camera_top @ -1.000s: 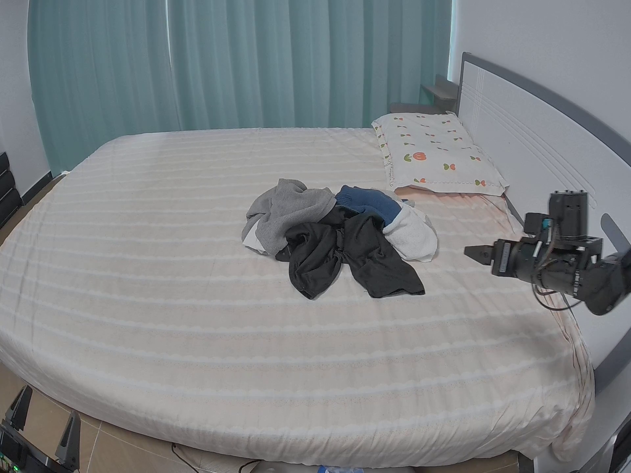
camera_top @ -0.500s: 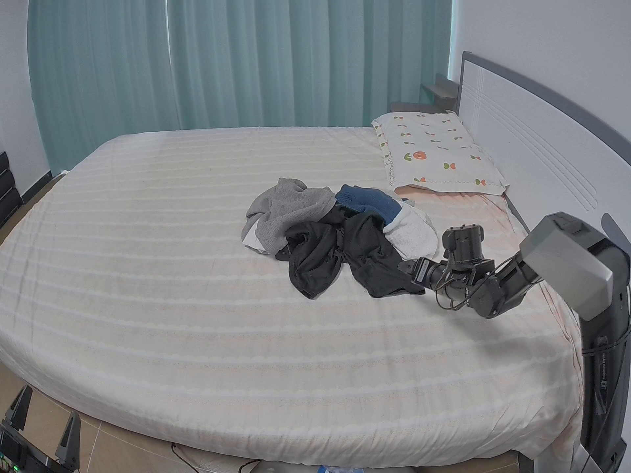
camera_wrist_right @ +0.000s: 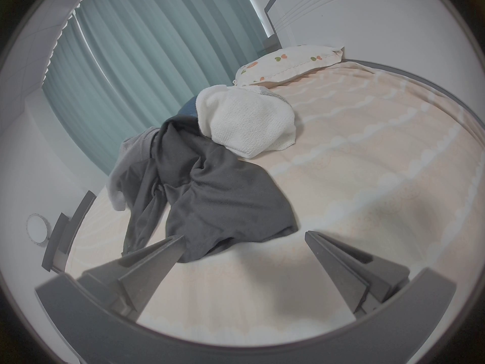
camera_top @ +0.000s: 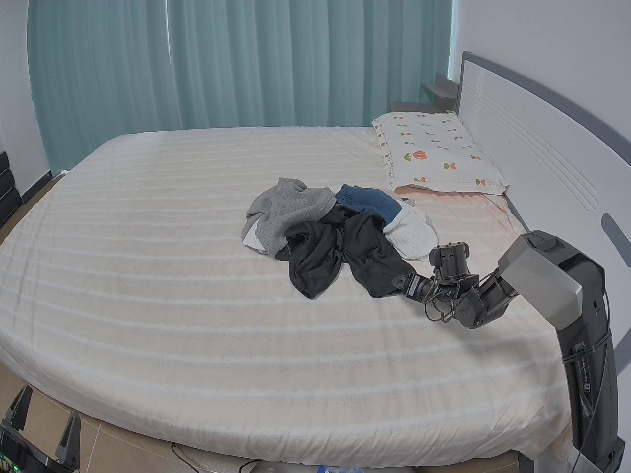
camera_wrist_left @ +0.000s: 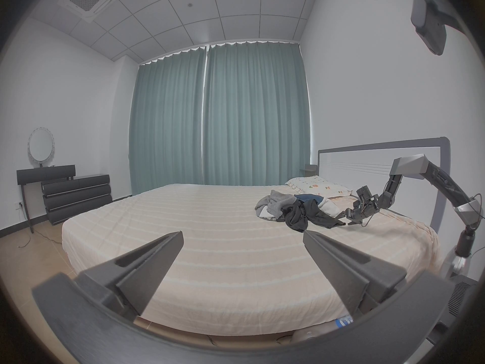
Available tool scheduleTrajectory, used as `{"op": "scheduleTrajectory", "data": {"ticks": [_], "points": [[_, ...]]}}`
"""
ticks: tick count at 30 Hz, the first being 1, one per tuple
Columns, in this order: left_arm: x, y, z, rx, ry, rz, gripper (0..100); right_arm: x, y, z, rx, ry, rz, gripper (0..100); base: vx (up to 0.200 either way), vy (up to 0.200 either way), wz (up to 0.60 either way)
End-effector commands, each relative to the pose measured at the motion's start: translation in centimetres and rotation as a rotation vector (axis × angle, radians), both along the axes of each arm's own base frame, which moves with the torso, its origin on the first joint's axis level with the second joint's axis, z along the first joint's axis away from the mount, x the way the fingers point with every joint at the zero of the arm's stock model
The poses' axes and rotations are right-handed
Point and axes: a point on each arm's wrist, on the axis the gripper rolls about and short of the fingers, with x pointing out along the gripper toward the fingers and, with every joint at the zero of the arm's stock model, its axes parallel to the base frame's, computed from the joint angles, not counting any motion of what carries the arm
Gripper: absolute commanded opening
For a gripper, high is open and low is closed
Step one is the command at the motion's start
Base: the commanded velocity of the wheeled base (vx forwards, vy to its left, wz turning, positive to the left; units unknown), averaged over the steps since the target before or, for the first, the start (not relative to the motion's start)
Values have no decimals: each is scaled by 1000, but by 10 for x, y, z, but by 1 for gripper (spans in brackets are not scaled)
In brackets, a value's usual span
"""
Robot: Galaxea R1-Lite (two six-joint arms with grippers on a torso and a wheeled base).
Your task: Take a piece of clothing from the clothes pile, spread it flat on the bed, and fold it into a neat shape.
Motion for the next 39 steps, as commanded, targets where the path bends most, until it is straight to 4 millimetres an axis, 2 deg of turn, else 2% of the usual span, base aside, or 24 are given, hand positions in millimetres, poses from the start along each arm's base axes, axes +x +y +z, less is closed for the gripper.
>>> {"op": "scheduleTrajectory", "data": {"ticks": [1,5,7,14,15,19,27,30,33,34,35,39], "points": [[0,0,-5,0,5,2,100,12,3,-21,-22,-5,-33,100,0,0,0],[0,0,-5,0,5,0,100,24,5,-34,-51,-29,-87,100,0,0,0],[0,0,-5,0,5,0,100,30,6,-32,-49,-52,-106,100,0,0,0],[0,0,-5,0,5,2,100,30,14,-18,-15,-81,-106,100,0,0,0],[0,0,-5,0,5,0,100,29,16,-15,-14,-82,-100,0,0,0,0],[0,0,-5,0,5,0,100,27,23,-15,-14,-81,-81,0,0,0,0],[0,0,-5,0,5,0,100,18,23,-11,-2,-63,-61,0,0,0,0],[0,0,-5,0,5,0,100,4,20,8,62,-42,-50,0,0,0,0],[0,0,-5,0,5,0,100,-18,23,35,148,-25,13,0,0,0,0],[0,0,-5,0,5,0,100,-18,23,35,148,-25,13,0,0,0,0],[0,0,-5,0,5,0,100,-36,25,54,210,-21,67,0,0,0,0],[0,0,-5,0,5,0,100,-77,32,78,291,-38,170,0,0,0,0]]}}
